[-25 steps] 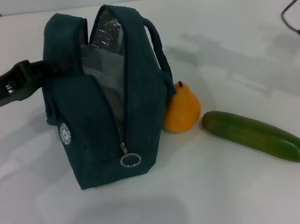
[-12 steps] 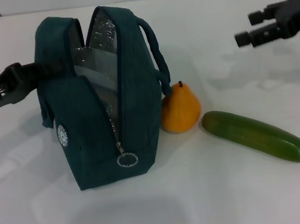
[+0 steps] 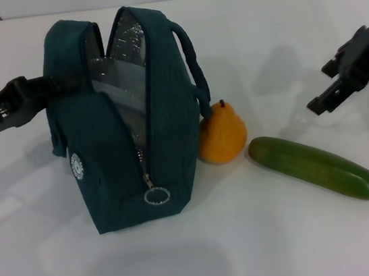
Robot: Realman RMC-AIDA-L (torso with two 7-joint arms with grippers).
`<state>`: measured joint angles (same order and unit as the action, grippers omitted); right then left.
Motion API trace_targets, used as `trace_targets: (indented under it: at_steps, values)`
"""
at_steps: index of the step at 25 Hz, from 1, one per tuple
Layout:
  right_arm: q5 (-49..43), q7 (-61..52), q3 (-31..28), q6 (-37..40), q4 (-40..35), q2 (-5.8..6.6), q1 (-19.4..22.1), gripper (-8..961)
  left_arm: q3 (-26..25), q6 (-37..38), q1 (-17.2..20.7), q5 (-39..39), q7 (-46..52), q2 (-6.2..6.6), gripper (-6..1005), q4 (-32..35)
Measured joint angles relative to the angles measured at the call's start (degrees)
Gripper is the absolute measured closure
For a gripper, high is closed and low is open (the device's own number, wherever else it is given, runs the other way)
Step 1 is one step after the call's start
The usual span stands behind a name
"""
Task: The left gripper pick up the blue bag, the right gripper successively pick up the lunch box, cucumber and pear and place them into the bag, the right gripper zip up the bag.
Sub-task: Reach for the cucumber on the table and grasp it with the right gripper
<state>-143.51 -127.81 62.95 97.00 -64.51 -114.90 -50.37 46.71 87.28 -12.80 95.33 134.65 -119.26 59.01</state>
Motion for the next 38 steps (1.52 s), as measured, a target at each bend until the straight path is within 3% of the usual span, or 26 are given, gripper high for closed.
trace_targets:
  at_steps: [9,24,38]
  values:
    - [0.45,-5.73,7.93,-0.96,6.53,-1.18,-6.16,82,0.05,0.00,-0.26,-0.10,-0.35,-0.17,954,-0.78]
    - [4.72,-6.93,20.48,-8.73,17.83,-1.29,-9.32,84,0.04,-0.18,-0.97,-0.32,-1.23,-0.19,954,-2.05]
    - [6.00,-6.87,25.20,-14.49,21.59,-1.28,-9.38,92,0.08,-0.18,-1.52,-0.33,-1.21,-0.21,954,-2.27]
